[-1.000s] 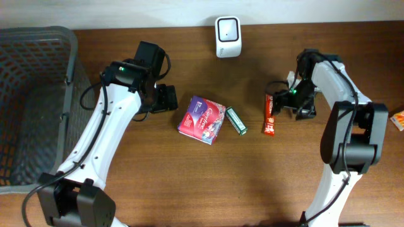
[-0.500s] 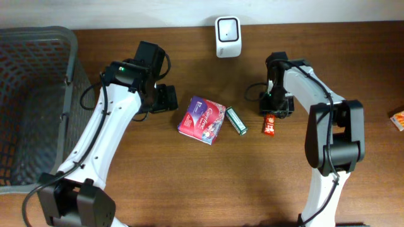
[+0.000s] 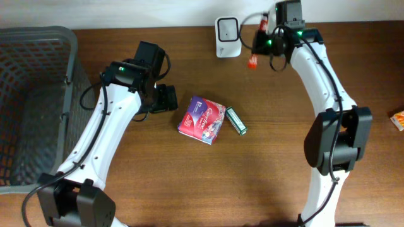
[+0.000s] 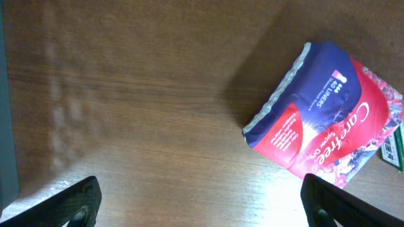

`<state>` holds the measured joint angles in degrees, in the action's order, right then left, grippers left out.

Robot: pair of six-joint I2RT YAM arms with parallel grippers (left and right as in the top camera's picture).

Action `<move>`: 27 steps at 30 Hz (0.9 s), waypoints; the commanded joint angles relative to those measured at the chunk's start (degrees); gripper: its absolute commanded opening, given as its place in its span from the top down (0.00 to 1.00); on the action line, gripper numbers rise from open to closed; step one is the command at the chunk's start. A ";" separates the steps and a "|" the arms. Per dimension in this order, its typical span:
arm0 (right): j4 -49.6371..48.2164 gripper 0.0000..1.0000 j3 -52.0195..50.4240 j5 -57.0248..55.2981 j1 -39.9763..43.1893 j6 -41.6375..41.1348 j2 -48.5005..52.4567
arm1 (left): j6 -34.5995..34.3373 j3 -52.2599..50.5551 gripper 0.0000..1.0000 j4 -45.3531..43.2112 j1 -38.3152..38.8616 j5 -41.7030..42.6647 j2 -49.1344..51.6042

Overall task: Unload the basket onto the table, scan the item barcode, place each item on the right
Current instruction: 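Raise the Nescafe stick in front of the white scanner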

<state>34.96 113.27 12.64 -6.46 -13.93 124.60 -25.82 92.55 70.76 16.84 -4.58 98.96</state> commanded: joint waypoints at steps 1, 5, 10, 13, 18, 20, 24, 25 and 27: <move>-9.20 0.96 0.52 -1.60 -3.45 -1.62 1.75 | -0.48 0.11 0.01 -0.04 -0.13 -0.42 -0.39; -23.34 0.96 0.52 -10.97 -7.32 -3.34 8.63 | -0.48 0.11 0.01 -0.04 -0.13 -0.42 -0.39; -29.90 0.96 0.52 -18.14 -8.17 -3.28 14.23 | -0.48 0.11 0.01 -0.04 -0.13 -0.42 -0.39; -30.10 0.96 0.87 -18.53 -8.15 -2.84 13.66 | -0.48 0.11 0.01 -0.04 -0.13 -0.42 -0.39; -31.32 0.96 2.25 -18.45 -8.15 -3.10 11.26 | -0.48 0.11 0.01 -0.04 -0.13 -0.42 -0.39; -31.32 0.96 3.85 -18.47 -8.15 -3.10 11.06 | -0.48 0.11 0.01 -0.04 -0.13 -0.42 -0.39; -31.34 0.96 4.81 -18.56 -8.15 -3.10 11.08 | -0.48 0.11 0.01 -0.04 -0.13 -0.42 -0.39; -30.91 0.96 4.81 -19.02 -8.15 -3.10 11.08 | -0.48 0.11 0.01 -0.04 -0.13 -0.42 -0.39; -30.08 0.96 4.81 -19.37 -8.13 -3.08 11.08 | -0.48 0.11 0.01 -0.04 -0.13 -0.42 -0.39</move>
<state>4.32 116.81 -5.28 -14.68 -16.71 138.69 -25.80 92.55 70.67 16.84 -4.58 98.98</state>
